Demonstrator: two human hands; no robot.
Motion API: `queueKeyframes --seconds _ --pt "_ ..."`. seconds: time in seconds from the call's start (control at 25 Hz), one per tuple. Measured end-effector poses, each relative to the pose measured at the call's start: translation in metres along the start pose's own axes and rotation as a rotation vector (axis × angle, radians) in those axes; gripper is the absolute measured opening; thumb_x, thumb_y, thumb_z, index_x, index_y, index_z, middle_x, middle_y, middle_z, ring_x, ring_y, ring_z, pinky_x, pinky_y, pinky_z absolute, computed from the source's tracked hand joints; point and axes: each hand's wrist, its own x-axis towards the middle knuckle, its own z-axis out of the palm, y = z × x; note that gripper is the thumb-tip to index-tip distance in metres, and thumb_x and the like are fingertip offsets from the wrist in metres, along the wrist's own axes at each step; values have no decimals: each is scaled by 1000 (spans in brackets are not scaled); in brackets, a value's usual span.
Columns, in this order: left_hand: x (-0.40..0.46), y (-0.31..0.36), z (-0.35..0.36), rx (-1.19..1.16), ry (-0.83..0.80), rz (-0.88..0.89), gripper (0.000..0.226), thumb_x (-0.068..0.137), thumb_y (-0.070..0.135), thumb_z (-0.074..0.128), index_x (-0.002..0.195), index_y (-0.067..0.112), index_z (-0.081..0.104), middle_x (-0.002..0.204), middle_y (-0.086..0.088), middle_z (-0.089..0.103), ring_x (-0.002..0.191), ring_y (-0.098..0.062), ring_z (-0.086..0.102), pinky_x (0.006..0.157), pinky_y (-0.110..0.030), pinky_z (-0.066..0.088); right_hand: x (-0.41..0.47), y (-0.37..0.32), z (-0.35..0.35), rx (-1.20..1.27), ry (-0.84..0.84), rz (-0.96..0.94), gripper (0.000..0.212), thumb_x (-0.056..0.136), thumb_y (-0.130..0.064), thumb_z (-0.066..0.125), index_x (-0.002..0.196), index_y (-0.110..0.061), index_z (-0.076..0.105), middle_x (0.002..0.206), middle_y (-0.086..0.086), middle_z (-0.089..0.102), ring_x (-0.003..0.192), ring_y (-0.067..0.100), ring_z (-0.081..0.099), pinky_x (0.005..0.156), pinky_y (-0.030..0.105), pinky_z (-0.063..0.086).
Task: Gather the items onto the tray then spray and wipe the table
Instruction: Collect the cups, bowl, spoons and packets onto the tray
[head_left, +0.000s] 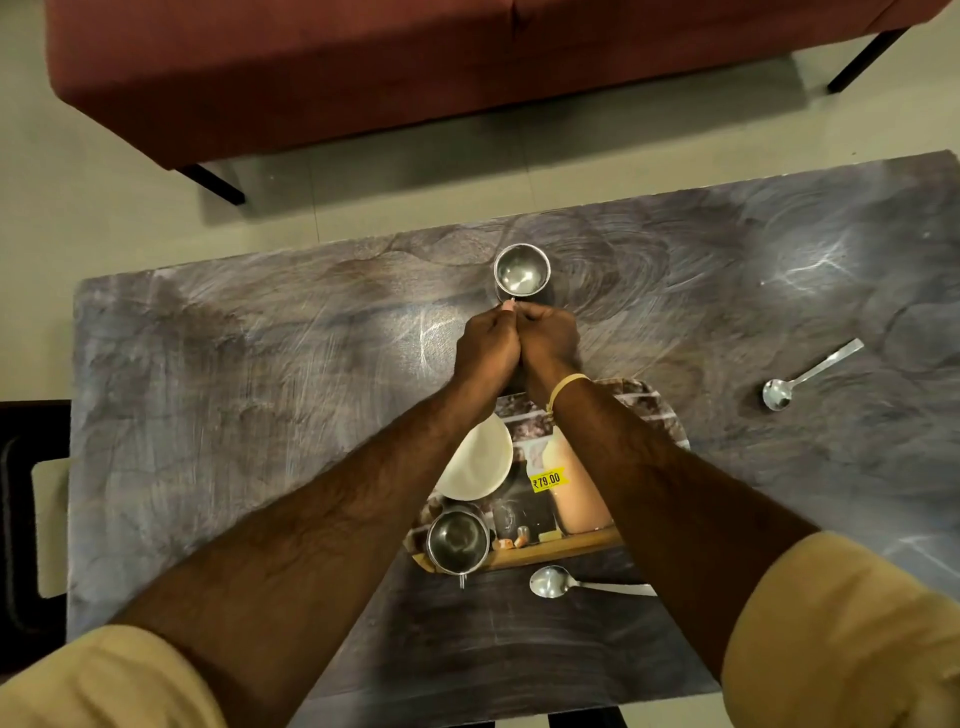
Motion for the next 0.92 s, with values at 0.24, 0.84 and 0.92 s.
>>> queueKeyframes --seconds 0.24,0.84,0.92 --pt "-13 6 9 -70 11 30 32 97 35 46 95 21 74 101 -8 75 95 -24 70 90 -42 55 1 -5 -12 50 4 -85 11 88 -22 68 88 -19 78 83 2 77 82 17 73 83 45 59" --pt "-177 -73 36 -444 -65 -115 23 102 29 47 110 23 68 96 -3 77 92 -19 73 80 -39 57 -172 41 -154 -420 -27 -411 16 91 -9 64 84 -16 78 74 -6 73 66 2 65 62 18 50" --pt "-185 -96 31 -328 39 -107 26 101 33 48 107 19 68 90 -4 75 86 -21 72 77 -41 58 -189 61 -160 -416 -122 -415 19 91 -7 64 83 -17 78 74 -8 74 68 2 67 63 15 50"
